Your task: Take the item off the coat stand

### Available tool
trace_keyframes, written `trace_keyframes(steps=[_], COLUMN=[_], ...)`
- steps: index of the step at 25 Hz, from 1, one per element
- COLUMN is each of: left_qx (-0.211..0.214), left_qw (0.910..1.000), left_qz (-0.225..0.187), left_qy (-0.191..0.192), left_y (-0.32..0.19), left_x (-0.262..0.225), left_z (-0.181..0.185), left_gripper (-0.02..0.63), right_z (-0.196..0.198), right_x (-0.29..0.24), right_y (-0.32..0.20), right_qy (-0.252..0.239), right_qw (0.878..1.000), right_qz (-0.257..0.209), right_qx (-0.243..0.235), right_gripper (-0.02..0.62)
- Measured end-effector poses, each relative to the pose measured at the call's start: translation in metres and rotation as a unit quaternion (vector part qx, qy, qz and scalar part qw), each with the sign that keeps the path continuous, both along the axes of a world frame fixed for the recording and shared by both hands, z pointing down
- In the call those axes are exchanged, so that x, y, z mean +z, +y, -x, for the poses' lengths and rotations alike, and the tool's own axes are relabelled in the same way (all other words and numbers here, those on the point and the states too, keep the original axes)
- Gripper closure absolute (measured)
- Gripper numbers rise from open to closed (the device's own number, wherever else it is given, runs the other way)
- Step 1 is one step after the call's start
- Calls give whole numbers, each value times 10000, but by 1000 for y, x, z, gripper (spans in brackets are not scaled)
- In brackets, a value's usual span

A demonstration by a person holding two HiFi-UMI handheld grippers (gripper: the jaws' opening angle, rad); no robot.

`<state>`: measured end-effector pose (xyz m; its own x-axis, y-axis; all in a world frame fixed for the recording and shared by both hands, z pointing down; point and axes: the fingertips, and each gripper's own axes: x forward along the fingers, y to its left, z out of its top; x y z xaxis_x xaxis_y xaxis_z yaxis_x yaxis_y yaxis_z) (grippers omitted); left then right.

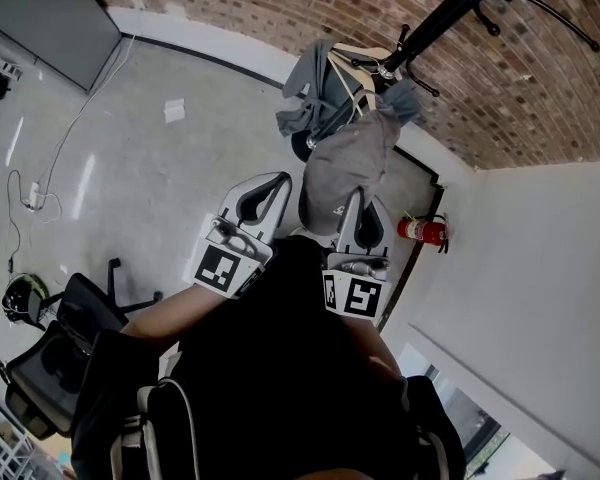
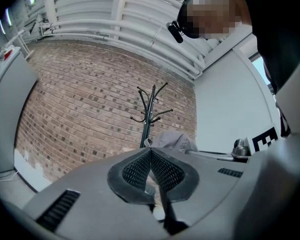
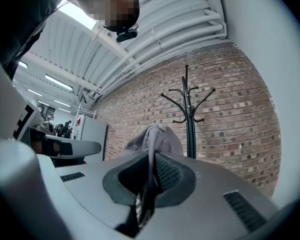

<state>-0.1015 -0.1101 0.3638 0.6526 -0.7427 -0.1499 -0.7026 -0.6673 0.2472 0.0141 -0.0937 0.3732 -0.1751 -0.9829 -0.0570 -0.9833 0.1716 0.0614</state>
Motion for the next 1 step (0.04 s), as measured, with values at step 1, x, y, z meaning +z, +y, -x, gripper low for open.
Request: trace_keyframes(steps=[1], left_qx=[-31], left_qw=[10000], left_qz=[10], left_qy=[-18], left_y=[-1], left_x=[0], left_z=[4], left_gripper=[588], right_z=[4], right_x=[-1], right_y=[-2], right_qy=[-13], right_qw=[10000], right_qz=[-26], right_qx=[-26], right_gripper=[571])
